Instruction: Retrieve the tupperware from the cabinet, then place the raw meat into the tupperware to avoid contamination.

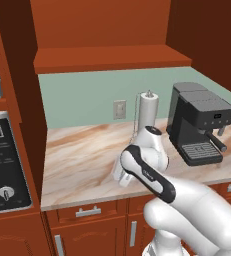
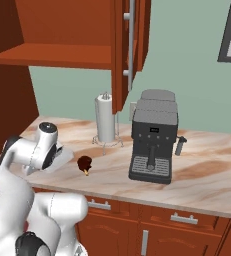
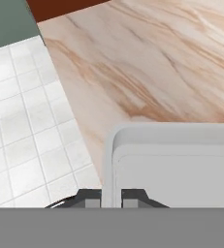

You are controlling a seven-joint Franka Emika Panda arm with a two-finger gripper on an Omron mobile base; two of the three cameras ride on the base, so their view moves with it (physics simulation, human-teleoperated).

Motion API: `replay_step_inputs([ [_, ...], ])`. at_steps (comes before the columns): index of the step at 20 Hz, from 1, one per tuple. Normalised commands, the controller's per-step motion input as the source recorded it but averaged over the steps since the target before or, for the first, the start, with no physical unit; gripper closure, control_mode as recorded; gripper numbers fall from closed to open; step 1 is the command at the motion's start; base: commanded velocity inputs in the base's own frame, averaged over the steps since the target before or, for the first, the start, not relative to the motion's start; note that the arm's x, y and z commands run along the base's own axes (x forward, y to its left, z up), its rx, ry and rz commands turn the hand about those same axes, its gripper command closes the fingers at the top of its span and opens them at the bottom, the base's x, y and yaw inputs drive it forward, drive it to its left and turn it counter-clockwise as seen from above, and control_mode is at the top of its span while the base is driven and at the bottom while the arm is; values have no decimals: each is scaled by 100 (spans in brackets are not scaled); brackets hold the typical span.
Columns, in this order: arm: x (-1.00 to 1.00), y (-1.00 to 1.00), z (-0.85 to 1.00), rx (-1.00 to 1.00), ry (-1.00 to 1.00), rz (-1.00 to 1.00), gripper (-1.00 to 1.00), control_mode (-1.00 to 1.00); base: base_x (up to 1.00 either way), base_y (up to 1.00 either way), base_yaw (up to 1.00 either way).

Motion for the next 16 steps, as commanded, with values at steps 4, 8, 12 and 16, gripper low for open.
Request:
replay_step_inputs([
  [4,23,16,-18,-1,0,0,100,-100,0,0,0],
  [8,24,19,-17,0,0,0,100,-100,0,0,0],
  [12,22,17,-17,0,1,0,100,-100,0,0,0],
  [16,18,4,-21,0,0,0,100,-100,0,0,0],
])
